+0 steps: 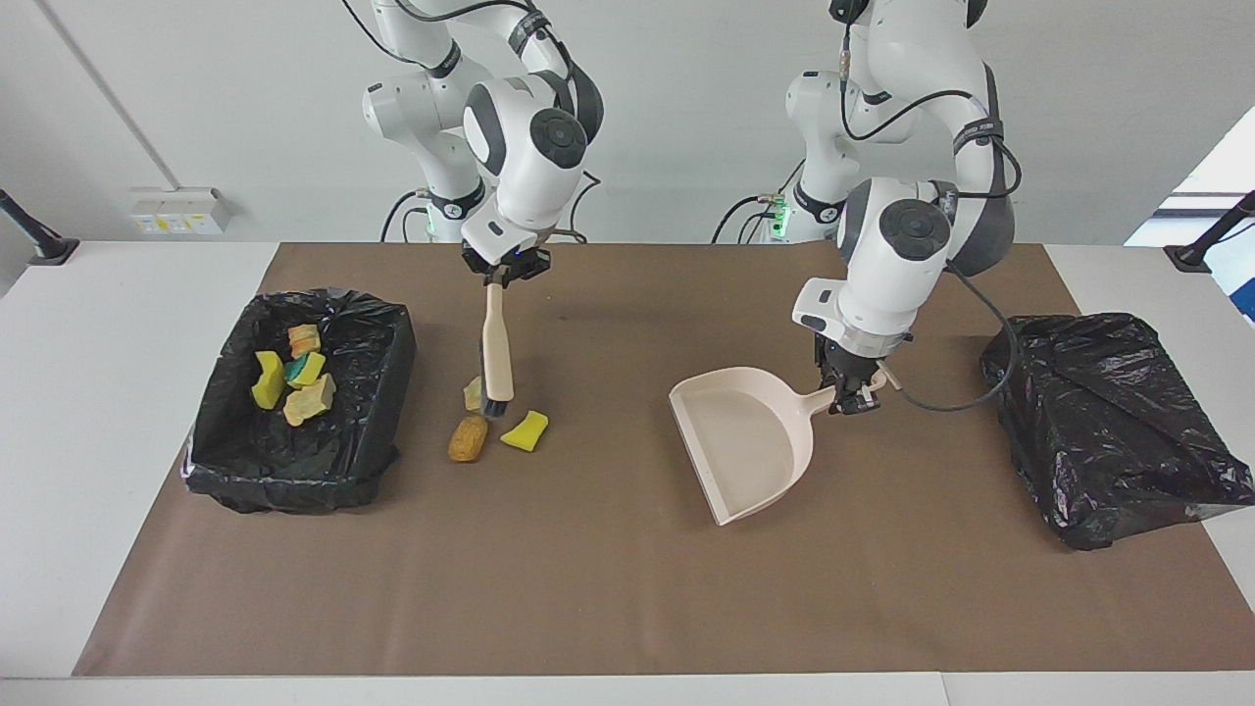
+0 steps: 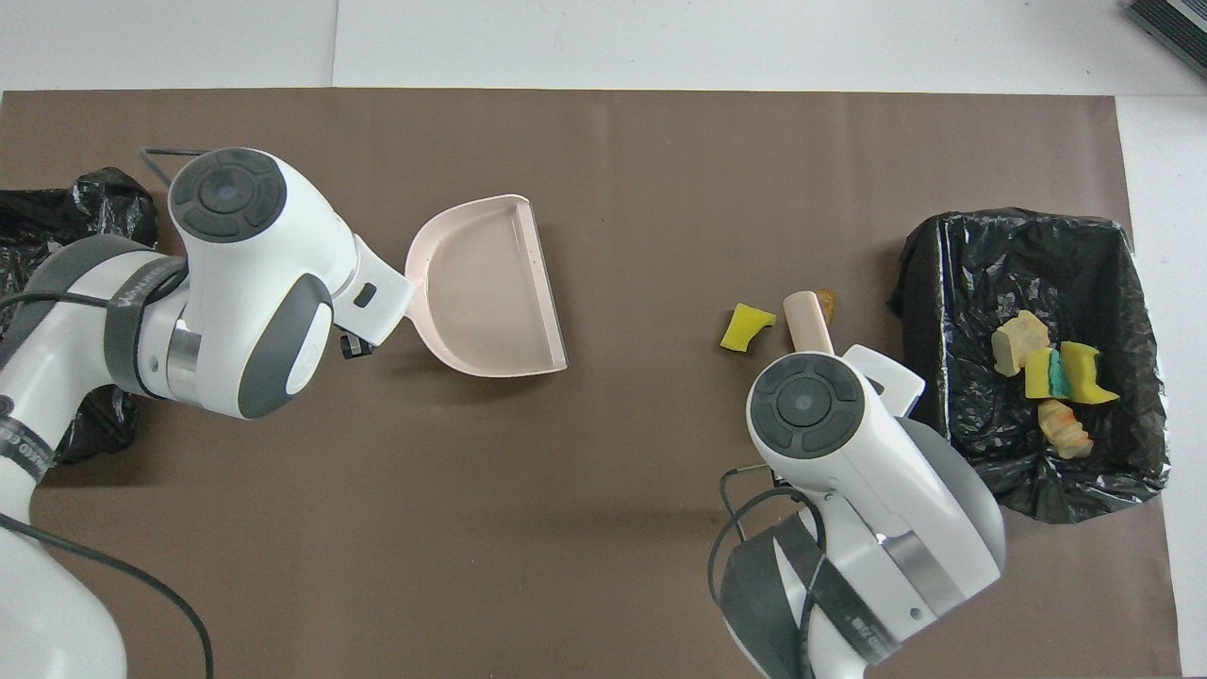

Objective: Sweep and dump trash in bin
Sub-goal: 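Sweep the remaining debris with the right gripper's brush toward the dustpan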

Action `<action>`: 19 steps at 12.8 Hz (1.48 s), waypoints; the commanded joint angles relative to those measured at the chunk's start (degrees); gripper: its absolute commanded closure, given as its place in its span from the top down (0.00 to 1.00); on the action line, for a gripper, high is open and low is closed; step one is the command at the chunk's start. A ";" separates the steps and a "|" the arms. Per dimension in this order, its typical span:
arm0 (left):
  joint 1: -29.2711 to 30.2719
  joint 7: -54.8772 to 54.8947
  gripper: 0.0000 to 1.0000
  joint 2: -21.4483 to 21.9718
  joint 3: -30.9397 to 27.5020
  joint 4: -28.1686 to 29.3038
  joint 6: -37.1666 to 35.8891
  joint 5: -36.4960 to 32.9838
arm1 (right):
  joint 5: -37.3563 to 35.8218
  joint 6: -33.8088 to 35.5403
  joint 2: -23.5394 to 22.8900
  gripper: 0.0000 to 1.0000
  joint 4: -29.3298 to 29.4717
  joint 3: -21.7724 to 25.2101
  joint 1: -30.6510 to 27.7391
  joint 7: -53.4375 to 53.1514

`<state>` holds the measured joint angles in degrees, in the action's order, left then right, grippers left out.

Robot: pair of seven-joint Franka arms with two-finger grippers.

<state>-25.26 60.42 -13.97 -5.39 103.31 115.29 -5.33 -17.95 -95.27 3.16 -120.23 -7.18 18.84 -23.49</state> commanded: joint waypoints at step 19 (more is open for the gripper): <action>-8.93 -3.64 0.00 6.15 -0.32 11.83 0.82 -4.61 | 24.98 -9.71 -4.14 0.00 2.62 -0.99 -0.12 8.22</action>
<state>-33.14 57.82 -9.96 -4.97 112.37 115.33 -8.58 5.68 -109.77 -0.97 -121.97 -8.52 19.93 -14.37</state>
